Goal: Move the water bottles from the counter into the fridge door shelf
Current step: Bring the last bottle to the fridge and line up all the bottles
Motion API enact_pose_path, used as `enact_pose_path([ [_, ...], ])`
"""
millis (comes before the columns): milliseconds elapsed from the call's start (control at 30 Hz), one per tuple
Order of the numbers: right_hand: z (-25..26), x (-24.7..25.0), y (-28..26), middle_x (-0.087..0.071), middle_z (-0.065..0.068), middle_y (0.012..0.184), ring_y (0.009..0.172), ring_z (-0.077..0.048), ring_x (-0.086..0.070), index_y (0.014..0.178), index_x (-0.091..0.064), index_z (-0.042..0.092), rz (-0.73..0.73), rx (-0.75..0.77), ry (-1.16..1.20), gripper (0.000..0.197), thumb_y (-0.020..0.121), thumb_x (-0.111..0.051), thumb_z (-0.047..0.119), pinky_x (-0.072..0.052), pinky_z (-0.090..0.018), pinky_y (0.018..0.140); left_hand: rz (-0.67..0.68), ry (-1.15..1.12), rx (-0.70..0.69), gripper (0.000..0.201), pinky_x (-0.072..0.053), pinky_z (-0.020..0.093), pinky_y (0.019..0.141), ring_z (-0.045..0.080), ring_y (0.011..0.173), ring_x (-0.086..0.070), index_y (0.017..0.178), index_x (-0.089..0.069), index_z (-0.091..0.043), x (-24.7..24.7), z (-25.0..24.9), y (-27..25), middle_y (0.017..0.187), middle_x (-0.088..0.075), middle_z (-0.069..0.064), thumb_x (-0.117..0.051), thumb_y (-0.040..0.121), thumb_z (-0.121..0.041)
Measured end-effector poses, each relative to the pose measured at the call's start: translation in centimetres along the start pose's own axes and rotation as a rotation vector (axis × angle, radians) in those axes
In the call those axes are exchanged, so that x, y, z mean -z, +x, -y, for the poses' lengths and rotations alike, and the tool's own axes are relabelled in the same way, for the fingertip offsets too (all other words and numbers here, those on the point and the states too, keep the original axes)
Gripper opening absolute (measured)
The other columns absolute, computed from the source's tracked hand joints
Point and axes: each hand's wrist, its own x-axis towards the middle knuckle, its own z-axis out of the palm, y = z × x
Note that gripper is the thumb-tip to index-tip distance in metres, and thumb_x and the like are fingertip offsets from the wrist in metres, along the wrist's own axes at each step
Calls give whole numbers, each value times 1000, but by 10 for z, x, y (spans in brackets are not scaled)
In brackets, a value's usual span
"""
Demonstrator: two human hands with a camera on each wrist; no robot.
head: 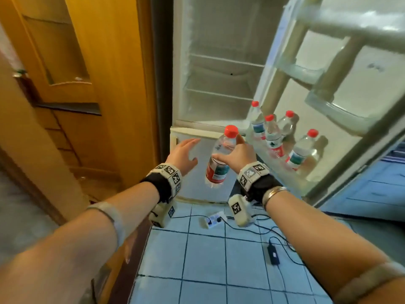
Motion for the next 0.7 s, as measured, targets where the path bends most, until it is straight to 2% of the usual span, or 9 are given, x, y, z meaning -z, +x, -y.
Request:
enact_pose_path([
  [100,-26,29,12,-69,-10,109,93,-27,-65,109,-57,8,-82,-83,-49,56,71,-74,45,-48,-29,78,58,-22,-80,63,-33,36,112,21,134,-37,141,-34,-23,-28,-22,35,148,-36,3,-60,85,-13],
  [233,-63,67,29,-67,-11,111,94,-26,-62,109,-60,5,-219,-174,-50,58,70,-76,44,-49,-32,83,133,-11,-196,63,-30,31,111,21,134,-38,141,-35,-21,-65,-58,79,148,-36,4,-59,84,-12],
  [300,-82,85,37,-70,-13,101,85,-26,-63,100,-64,4,-262,-225,-47,51,70,-76,43,-50,-32,78,174,-27,-242,61,-30,30,110,23,132,-40,140,-38,-18,-83,-77,100,146,-39,6,-59,83,-10],
  [433,-118,120,55,-67,-6,105,94,-24,-63,107,-62,12,-367,-313,-1,57,65,-79,46,-49,-29,81,199,-65,-359,60,-28,30,110,25,131,-41,138,-42,-14,-118,-113,138,143,-44,9,-58,81,-5],
  [567,-149,148,63,-65,-3,107,96,-23,-62,111,-57,16,-442,-394,-32,64,61,-78,49,-50,-31,86,257,-55,-410,60,-31,30,108,24,130,-43,139,-40,-17,-154,-146,167,145,-41,7,-59,83,-8],
  [700,-167,164,66,-69,-6,106,100,-23,-64,106,-59,15,-479,-429,-22,51,66,-79,41,-49,-29,89,313,-27,-458,61,-30,31,110,24,133,-40,140,-38,-16,-188,-172,190,147,-39,7,-60,83,-13],
])
